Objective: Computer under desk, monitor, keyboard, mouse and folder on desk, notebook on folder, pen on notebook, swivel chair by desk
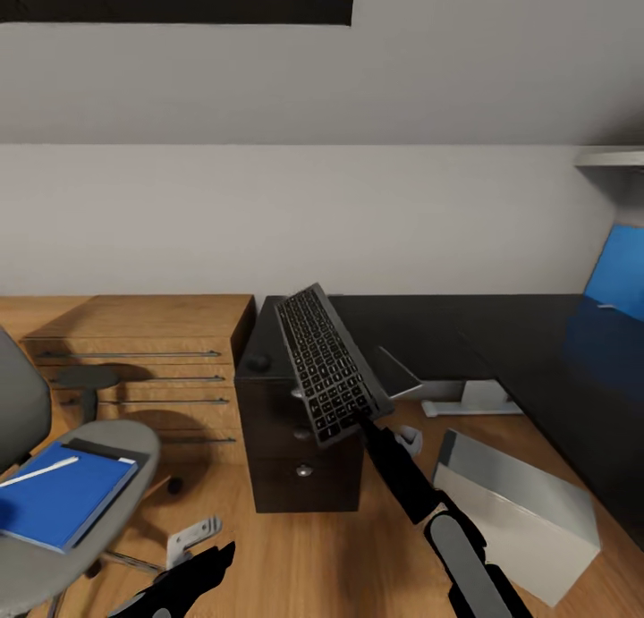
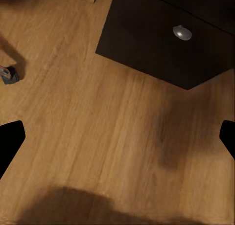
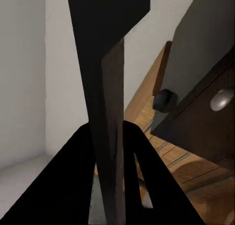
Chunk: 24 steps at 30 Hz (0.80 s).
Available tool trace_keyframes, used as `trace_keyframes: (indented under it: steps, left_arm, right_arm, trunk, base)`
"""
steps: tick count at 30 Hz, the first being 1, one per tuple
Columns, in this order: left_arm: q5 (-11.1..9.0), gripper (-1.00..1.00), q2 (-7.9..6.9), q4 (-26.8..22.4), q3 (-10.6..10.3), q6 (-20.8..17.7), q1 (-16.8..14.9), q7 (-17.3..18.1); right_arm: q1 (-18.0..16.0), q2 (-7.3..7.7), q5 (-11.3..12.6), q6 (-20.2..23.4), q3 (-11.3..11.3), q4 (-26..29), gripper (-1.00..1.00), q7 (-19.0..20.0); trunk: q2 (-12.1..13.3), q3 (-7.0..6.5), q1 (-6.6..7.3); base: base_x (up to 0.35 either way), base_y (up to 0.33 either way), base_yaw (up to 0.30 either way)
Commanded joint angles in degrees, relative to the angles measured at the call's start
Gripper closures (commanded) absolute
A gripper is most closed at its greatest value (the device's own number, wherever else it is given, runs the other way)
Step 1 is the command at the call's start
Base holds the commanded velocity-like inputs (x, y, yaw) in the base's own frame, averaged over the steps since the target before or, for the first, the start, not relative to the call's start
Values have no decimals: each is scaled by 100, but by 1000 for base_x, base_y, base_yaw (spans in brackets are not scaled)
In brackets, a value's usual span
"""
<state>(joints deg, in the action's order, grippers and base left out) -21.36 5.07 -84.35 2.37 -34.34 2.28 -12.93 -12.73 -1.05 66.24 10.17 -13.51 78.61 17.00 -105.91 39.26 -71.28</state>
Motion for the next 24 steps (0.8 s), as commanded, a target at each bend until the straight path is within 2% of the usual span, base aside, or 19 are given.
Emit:
trace_keyframes:
  steps: [1,6,8,9,10,18,24]
  left_arm:
    - [-61,-100,3,-11,4,-22,0,-45]
    - [-61,-100,1,-11,-43,-22,0,-51]
    - [-61,-100,2,-11,-63,-21,0,-52]
    - [-61,-100,0,-11,-67,-21,0,-52]
    - [-54,-100,2,-11,-77,-20,0,-50]
    - [-56,-100,-5,-11,-76,-20,0,-41]
    - [-61,-100,-6,-11,-71,-20,0,-29]
  right_arm:
    - [-2,35,73,43,5,3,100,14]
    - [-1,28,78,15,7,-19,100,23]
    - [-1,27,240,15,10,-20,100,17]
    - [-1,35,420,19,13,-21,100,15]
    - [-1,51,914,36,17,-12,100,6]
    - [-1,53,943,38,31,-19,100,-3]
    - [-1,76,947,38,39,-21,100,-3]
  trunk:
    - [39,-14,26]
    - [239,-104,136]
    - [319,-140,180]
    - [360,-158,202]
    - [400,-176,224]
    - [721,-320,400]
    - [961,-427,531]
  base:
    - [-325,-177,0]
    - [-308,-204,0]
    - [-298,-219,0]
    - [-298,-220,0]
    - [-298,-220,0]
    - [-300,-209,0]
    - [-334,-54,0]
